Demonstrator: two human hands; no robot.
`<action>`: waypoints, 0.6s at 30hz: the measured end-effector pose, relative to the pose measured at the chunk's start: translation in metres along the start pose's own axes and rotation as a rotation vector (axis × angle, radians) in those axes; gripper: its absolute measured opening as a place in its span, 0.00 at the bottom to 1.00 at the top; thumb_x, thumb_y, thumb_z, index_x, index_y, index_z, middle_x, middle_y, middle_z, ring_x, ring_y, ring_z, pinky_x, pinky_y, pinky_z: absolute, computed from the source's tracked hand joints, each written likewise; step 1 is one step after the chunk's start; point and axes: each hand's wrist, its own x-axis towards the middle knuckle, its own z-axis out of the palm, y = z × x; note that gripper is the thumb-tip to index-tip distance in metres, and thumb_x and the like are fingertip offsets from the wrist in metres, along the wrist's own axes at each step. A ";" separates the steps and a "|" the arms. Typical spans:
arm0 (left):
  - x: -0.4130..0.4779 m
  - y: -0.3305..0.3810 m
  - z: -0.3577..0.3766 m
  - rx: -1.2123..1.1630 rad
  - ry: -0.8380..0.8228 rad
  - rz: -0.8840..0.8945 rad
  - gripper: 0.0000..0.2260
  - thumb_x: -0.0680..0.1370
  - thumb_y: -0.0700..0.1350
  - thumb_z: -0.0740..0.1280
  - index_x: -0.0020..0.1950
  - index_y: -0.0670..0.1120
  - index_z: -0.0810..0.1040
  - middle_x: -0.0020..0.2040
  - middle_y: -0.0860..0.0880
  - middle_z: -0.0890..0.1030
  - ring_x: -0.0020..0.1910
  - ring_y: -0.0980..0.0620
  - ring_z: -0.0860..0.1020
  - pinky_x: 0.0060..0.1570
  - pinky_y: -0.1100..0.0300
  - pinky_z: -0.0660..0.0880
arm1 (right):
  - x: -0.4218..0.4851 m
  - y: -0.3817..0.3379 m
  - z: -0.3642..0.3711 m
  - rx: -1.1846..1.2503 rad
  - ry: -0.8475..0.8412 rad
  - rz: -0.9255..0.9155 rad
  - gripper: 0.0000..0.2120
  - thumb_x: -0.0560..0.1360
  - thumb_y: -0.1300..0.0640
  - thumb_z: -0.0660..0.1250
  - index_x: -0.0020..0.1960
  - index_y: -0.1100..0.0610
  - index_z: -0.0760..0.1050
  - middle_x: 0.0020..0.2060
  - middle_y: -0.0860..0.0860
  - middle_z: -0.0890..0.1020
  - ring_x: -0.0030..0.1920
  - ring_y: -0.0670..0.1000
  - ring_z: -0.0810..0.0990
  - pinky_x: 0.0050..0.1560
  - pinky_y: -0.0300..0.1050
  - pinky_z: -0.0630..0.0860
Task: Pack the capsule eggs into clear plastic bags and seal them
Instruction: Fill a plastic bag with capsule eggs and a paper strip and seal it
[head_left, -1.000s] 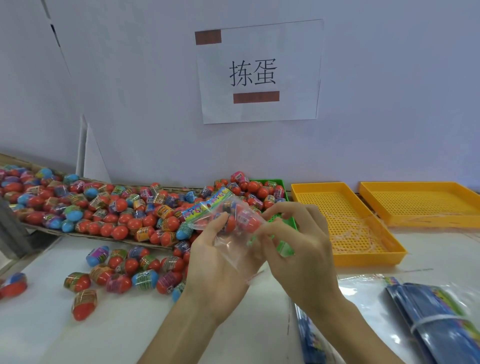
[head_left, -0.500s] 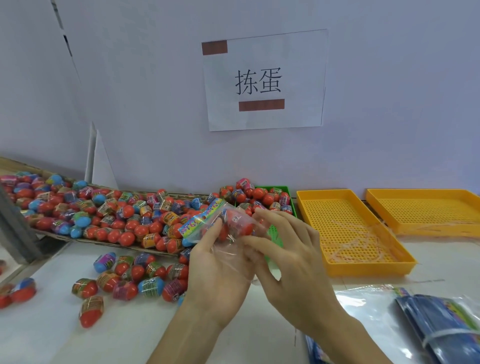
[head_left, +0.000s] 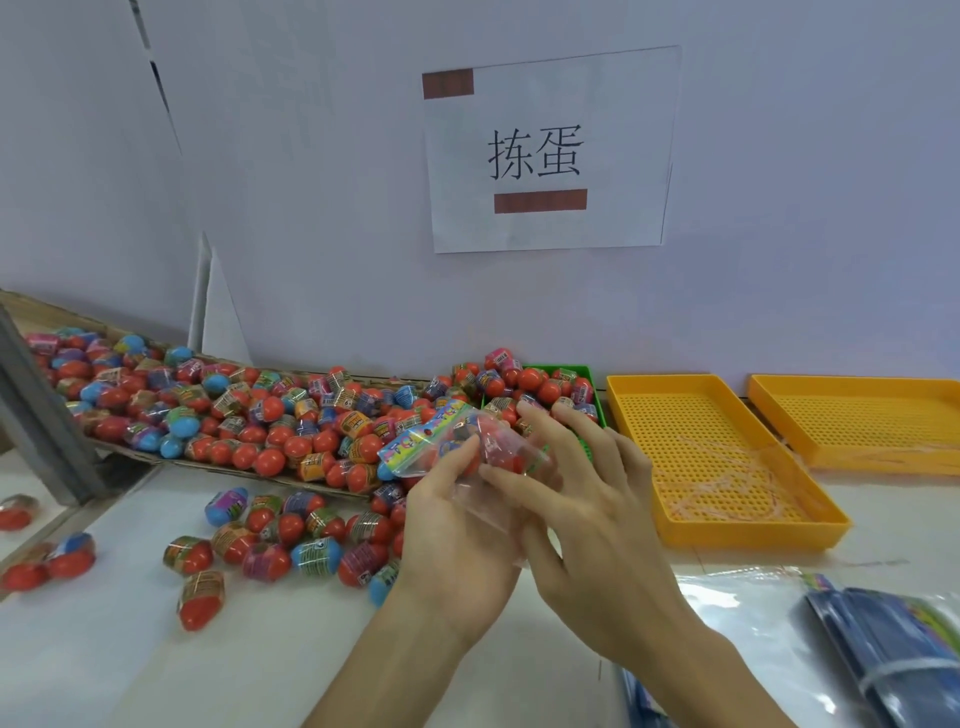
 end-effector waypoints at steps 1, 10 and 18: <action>0.000 0.001 0.000 -0.011 0.011 0.014 0.22 0.80 0.52 0.64 0.69 0.40 0.78 0.65 0.39 0.80 0.60 0.43 0.82 0.59 0.52 0.78 | 0.000 0.000 0.000 0.004 0.008 -0.004 0.16 0.76 0.52 0.60 0.58 0.42 0.82 0.73 0.48 0.72 0.76 0.55 0.64 0.71 0.60 0.62; 0.005 0.011 -0.005 -0.178 0.083 0.205 0.19 0.81 0.54 0.63 0.56 0.41 0.85 0.61 0.39 0.83 0.57 0.40 0.83 0.60 0.46 0.78 | 0.002 0.005 -0.005 0.411 0.361 0.185 0.12 0.74 0.64 0.66 0.49 0.52 0.85 0.53 0.47 0.82 0.59 0.49 0.76 0.57 0.45 0.74; 0.014 0.041 -0.028 -0.291 0.153 0.381 0.18 0.83 0.56 0.61 0.59 0.45 0.83 0.64 0.38 0.81 0.61 0.38 0.82 0.66 0.45 0.73 | 0.016 0.025 0.004 0.298 -0.140 0.458 0.08 0.79 0.58 0.68 0.52 0.45 0.80 0.45 0.39 0.81 0.44 0.41 0.78 0.54 0.42 0.78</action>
